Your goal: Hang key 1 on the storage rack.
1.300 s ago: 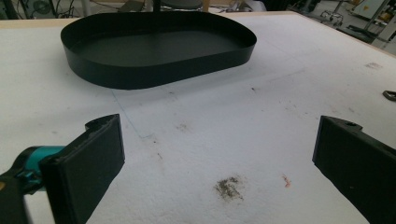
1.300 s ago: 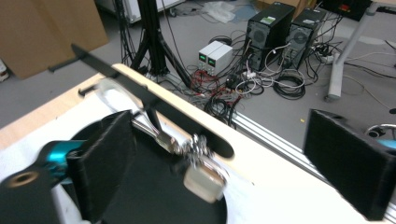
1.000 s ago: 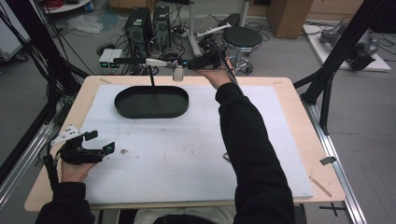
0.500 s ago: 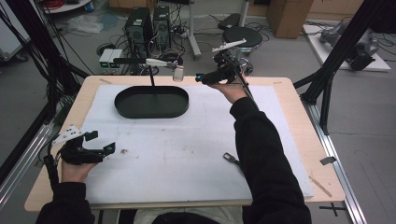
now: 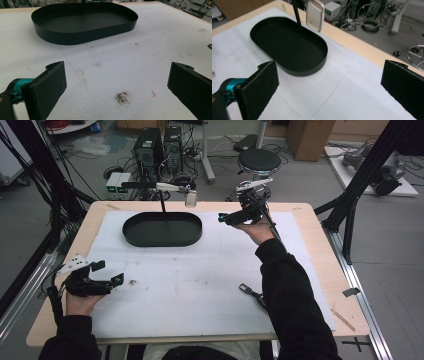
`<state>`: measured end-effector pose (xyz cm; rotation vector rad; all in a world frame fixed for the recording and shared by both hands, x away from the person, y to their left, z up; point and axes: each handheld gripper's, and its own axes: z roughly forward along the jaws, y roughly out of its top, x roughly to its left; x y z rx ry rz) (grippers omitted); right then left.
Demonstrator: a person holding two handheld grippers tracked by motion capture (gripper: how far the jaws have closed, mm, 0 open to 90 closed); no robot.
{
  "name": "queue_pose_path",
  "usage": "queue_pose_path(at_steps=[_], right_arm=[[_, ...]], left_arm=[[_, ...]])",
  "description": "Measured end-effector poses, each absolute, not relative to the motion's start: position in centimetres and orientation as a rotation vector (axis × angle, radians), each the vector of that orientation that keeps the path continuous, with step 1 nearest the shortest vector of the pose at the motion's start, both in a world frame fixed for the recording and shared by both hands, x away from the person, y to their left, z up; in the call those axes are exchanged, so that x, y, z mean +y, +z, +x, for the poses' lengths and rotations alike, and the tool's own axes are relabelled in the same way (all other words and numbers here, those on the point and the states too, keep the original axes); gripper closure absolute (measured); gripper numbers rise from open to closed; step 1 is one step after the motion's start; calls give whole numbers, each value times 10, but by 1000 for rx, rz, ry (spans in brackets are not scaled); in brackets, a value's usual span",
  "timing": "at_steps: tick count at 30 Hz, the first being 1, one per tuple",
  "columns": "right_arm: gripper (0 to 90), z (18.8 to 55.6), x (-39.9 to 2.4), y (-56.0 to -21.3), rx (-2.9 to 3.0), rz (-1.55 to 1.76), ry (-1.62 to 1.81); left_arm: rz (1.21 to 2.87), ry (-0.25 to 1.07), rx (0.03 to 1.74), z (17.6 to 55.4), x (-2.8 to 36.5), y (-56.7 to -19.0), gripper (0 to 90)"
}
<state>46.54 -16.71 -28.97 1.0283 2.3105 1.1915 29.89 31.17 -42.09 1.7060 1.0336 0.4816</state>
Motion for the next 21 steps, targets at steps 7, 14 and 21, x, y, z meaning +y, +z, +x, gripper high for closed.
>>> queue_pose_path(at_steps=[7, 14, 21], right_arm=[[8, 453, -182, -301, 2304, 1040, 1203], [8, 437, -193, -314, 2315, 1045, 1200], [8, 420, -205, -325, 2320, 1047, 1196]], left_arm=[[1709, 482, 1035, 299, 311, -421, 26], [1713, 482, 1034, 299, 311, -421, 26], [1716, 481, 1035, 299, 311, -421, 26]])
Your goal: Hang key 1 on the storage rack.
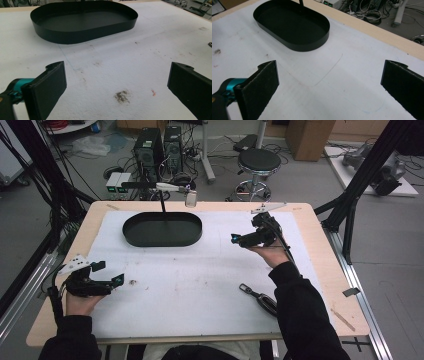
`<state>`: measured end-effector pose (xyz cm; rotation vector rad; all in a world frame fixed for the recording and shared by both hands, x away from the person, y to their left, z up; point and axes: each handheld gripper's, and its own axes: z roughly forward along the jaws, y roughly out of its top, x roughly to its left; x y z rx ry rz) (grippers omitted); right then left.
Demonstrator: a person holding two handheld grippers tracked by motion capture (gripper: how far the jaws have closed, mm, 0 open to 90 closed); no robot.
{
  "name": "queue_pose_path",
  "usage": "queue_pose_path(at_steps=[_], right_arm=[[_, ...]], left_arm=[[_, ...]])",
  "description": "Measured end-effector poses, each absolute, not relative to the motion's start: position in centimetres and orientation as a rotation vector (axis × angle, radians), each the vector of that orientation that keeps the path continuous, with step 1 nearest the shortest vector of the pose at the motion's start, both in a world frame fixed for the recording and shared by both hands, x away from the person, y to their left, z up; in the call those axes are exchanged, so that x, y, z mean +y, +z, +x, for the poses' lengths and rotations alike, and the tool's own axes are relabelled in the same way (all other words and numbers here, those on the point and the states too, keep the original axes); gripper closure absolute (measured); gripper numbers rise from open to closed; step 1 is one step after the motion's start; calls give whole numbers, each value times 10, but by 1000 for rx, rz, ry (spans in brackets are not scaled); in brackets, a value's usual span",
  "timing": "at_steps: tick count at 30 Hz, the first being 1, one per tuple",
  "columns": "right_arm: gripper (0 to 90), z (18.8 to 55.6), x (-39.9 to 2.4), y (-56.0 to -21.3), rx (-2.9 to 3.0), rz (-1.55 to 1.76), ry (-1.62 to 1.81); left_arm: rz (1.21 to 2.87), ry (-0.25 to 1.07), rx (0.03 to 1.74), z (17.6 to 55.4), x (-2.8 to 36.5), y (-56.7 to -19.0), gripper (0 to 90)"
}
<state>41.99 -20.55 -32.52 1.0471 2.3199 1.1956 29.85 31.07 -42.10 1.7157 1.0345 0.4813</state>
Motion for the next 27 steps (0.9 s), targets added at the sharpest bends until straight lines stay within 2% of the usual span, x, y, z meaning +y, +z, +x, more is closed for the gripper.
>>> queue_pose_path(at_steps=[27], right_arm=[[8, 367, -251, -368, 2349, 1118, 1147]], left_arm=[[1732, 485, 1035, 298, 309, -421, 26]])
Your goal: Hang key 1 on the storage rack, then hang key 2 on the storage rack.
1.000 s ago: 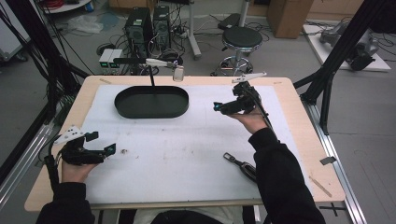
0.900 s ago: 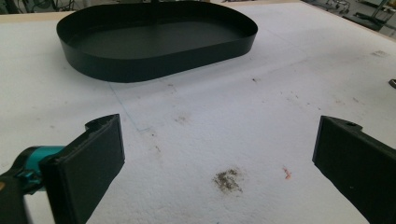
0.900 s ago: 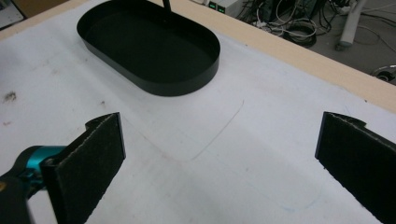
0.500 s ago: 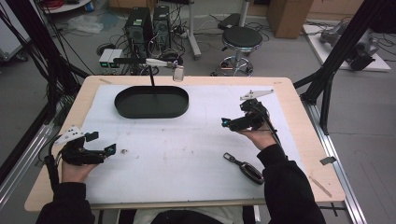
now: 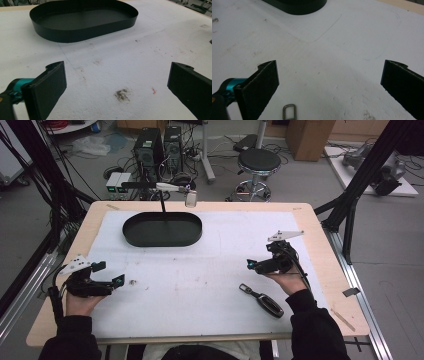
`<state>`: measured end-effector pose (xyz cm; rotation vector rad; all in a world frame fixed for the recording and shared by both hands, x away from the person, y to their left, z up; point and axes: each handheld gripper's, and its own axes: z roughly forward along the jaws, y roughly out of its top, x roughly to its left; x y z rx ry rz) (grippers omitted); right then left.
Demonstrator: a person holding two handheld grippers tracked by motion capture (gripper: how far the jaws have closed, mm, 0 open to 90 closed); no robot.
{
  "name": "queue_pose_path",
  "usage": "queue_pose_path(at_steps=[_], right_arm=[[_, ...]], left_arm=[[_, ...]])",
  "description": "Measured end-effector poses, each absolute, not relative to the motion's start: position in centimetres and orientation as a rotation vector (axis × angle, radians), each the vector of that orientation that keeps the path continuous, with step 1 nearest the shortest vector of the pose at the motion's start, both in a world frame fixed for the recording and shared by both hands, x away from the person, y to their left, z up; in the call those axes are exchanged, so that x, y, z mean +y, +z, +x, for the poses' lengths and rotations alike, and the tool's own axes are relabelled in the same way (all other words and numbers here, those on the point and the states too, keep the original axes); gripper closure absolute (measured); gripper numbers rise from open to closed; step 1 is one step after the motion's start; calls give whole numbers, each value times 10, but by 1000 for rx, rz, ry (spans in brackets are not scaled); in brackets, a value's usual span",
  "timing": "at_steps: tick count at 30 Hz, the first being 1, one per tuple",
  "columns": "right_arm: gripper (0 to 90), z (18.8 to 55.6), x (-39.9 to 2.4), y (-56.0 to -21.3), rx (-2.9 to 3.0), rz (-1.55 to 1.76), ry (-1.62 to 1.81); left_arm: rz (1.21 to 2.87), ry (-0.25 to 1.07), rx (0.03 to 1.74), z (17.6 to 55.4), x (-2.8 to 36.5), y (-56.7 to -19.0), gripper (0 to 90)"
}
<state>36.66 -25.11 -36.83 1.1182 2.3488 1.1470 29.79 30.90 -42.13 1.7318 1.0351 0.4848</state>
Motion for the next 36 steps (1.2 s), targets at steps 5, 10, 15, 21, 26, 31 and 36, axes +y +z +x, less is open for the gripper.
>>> queue_pose_path(at_steps=[5, 10, 15, 21, 26, 31, 36], right_arm=[[8, 355, -256, -376, 2354, 1115, 1140], [8, 349, -258, -381, 2366, 1107, 1106], [8, 343, -259, -386, 2374, 1121, 1110], [8, 339, -260, -392, 2389, 1121, 1102], [8, 335, -260, -398, 2412, 1127, 1086], [8, 330, -257, -405, 2465, 1119, 1029], [51, 327, -253, -414, 2556, 1102, 980]], left_arm=[[1732, 486, 1036, 298, 309, -421, 26], [1735, 485, 1037, 298, 309, -422, 26], [1737, 486, 1036, 298, 309, -421, 26], [1738, 485, 1036, 298, 309, -421, 26], [1739, 484, 1036, 298, 309, -422, 26], [1739, 483, 1036, 298, 309, -422, 26], [1742, 484, 1036, 298, 308, -422, 26]])
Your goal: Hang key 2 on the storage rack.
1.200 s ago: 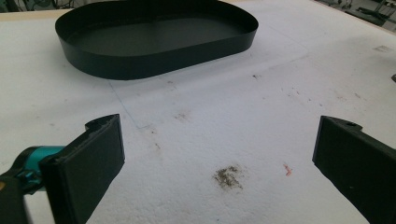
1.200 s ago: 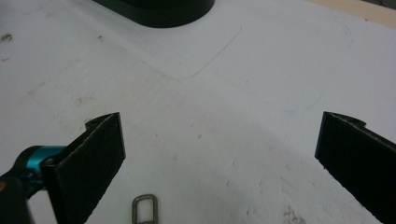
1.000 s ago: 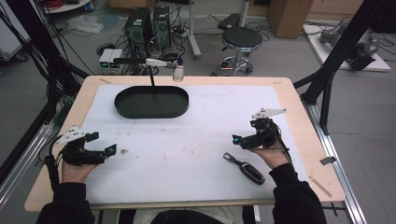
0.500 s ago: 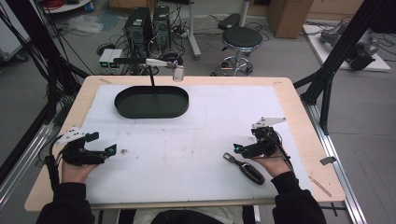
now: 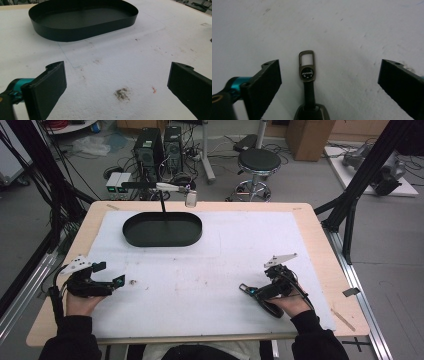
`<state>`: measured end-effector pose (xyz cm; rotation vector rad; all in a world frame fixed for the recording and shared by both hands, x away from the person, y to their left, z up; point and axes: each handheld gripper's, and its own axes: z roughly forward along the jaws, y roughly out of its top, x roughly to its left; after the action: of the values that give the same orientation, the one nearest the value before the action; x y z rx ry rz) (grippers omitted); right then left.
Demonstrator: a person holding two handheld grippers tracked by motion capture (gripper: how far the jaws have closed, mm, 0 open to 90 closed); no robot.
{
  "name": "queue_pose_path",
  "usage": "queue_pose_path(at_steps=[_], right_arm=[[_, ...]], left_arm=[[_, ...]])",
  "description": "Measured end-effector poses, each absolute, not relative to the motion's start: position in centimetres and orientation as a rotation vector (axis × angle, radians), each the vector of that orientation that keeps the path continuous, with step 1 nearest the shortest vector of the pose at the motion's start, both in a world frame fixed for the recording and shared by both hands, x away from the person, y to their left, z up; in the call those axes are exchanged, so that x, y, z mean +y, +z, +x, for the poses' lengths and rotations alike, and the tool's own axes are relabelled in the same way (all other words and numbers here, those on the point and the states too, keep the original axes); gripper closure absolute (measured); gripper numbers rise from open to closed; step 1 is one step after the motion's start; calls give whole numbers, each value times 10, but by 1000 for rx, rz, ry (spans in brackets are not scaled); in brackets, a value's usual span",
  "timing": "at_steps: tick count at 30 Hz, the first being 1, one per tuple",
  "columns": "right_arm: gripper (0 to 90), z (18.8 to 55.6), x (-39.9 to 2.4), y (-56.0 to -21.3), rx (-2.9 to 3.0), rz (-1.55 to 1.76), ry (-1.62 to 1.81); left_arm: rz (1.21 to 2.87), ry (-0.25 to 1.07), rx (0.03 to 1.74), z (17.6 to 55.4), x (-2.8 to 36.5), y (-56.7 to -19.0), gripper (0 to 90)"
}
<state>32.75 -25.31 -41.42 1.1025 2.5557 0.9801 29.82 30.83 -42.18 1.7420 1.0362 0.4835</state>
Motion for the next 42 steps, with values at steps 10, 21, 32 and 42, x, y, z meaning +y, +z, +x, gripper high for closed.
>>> queue_pose_path(at_steps=[10, 21, 32, 42], right_arm=[[432, 319, -247, -426, 2712, 1031, 879], [810, 310, -240, -428, 2681, 939, 809], [832, 308, -242, -427, 2659, 954, 836], [832, 309, -246, -414, 2621, 991, 924]], left_arm=[[1742, 484, 1036, 298, 308, -422, 26], [1740, 487, 1036, 298, 308, -422, 26], [1744, 486, 1034, 298, 308, -422, 26], [1743, 488, 1036, 298, 308, -422, 26]])
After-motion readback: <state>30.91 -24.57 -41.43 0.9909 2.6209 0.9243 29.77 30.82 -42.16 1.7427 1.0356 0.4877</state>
